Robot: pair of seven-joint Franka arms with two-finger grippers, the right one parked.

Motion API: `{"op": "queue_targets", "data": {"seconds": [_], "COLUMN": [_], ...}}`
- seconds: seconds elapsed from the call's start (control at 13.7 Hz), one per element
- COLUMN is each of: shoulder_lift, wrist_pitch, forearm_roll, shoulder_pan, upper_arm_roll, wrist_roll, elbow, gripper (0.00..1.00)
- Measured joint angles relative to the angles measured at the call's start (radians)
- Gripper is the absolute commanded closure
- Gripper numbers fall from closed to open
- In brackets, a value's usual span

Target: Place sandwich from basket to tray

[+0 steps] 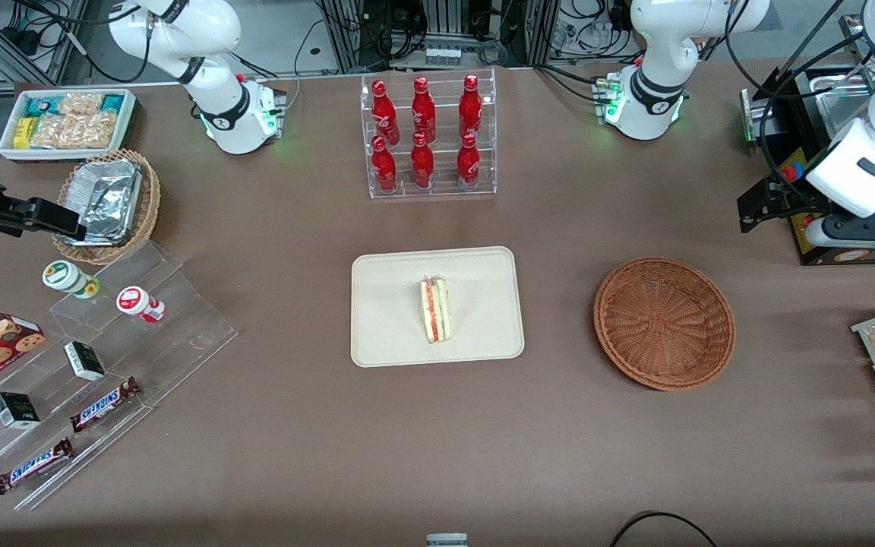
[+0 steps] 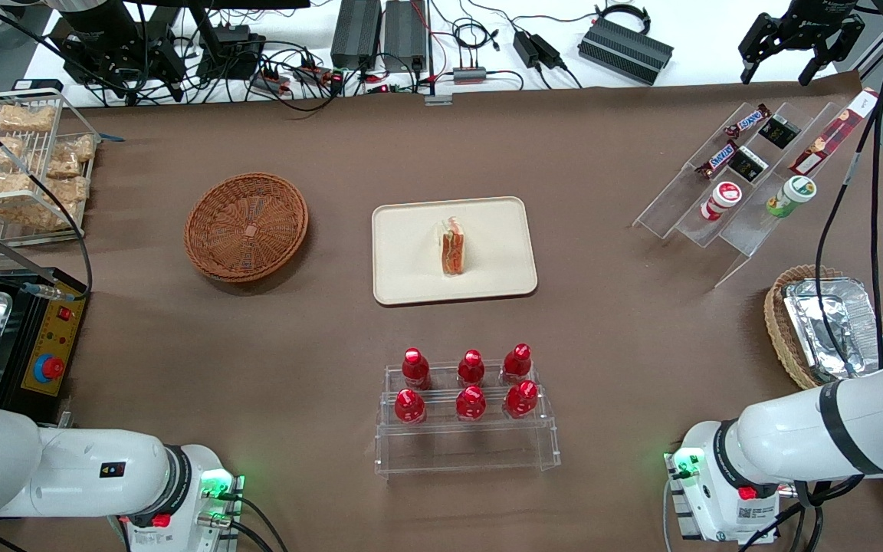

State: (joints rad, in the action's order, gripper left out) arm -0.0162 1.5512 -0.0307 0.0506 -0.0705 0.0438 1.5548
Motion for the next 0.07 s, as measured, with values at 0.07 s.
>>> {"op": "queue_targets", "data": {"seconds": [0.07], "shoulder_lift": [0.000], "wrist_pitch": [-0.001], "forearm_roll": [0.001], "shoulder_pan": [0.013], "upper_arm_roll": [0.013], "wrist_roll": [0.000], "elbow": [0.000], "gripper": [0.00]}}
